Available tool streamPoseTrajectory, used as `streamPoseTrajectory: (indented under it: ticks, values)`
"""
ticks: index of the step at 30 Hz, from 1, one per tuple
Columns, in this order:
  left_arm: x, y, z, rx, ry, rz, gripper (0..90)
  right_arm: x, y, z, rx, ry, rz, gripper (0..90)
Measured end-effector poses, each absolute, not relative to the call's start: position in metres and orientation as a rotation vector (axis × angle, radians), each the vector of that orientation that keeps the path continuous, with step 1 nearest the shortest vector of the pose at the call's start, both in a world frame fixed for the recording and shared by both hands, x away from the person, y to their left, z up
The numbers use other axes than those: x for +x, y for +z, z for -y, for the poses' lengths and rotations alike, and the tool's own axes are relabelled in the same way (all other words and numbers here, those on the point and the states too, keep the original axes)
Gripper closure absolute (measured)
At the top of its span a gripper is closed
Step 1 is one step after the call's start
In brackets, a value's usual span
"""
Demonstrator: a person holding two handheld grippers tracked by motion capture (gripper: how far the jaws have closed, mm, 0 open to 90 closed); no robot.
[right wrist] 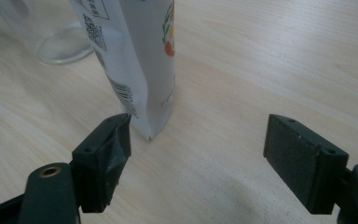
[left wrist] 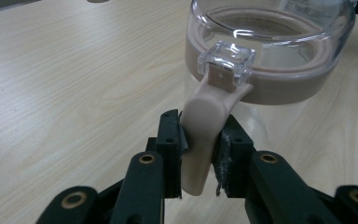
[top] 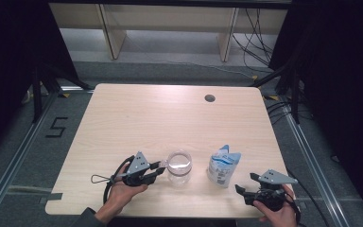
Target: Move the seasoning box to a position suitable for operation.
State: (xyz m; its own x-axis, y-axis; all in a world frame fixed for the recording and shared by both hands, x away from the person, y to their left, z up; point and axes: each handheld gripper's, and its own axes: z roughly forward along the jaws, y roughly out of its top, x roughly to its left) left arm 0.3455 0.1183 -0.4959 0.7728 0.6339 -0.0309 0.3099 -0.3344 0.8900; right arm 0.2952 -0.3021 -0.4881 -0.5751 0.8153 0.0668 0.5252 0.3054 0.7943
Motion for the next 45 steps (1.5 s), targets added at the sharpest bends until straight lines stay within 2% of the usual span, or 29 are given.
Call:
streamPoseTrajectory:
  ticks: [9,14,19,26,32,43,45]
  values:
    - [0.346,-0.496,-0.119,1.923,0.370,-0.717,72.2,0.292,-0.486,0.302,1.236,1.184,-2.229,24.8]
    - [0.346,-0.493,-0.123,1.925,0.326,-0.702,55.9,0.287,-0.482,0.303,1.238,1.225,-2.203,28.5]
    - [0.344,-0.487,-0.132,1.906,0.326,-0.706,50.4,0.281,-0.479,0.302,1.153,1.276,-2.154,30.0]
    - [0.338,-0.477,-0.136,1.876,0.253,-0.694,48.9,0.275,-0.473,0.297,1.143,1.330,-2.145,33.8]
    - [0.338,-0.469,-0.141,1.821,0.247,-0.714,54.4,0.275,-0.471,0.290,1.081,1.347,-2.175,39.2]
    - [0.336,-0.455,-0.140,1.780,0.278,-0.690,71.2,0.261,-0.461,0.271,1.050,1.340,-2.243,46.7]
    - [0.337,-0.451,-0.140,1.788,0.302,-0.679,74.0,0.260,-0.459,0.268,0.982,1.345,-2.241,51.0]
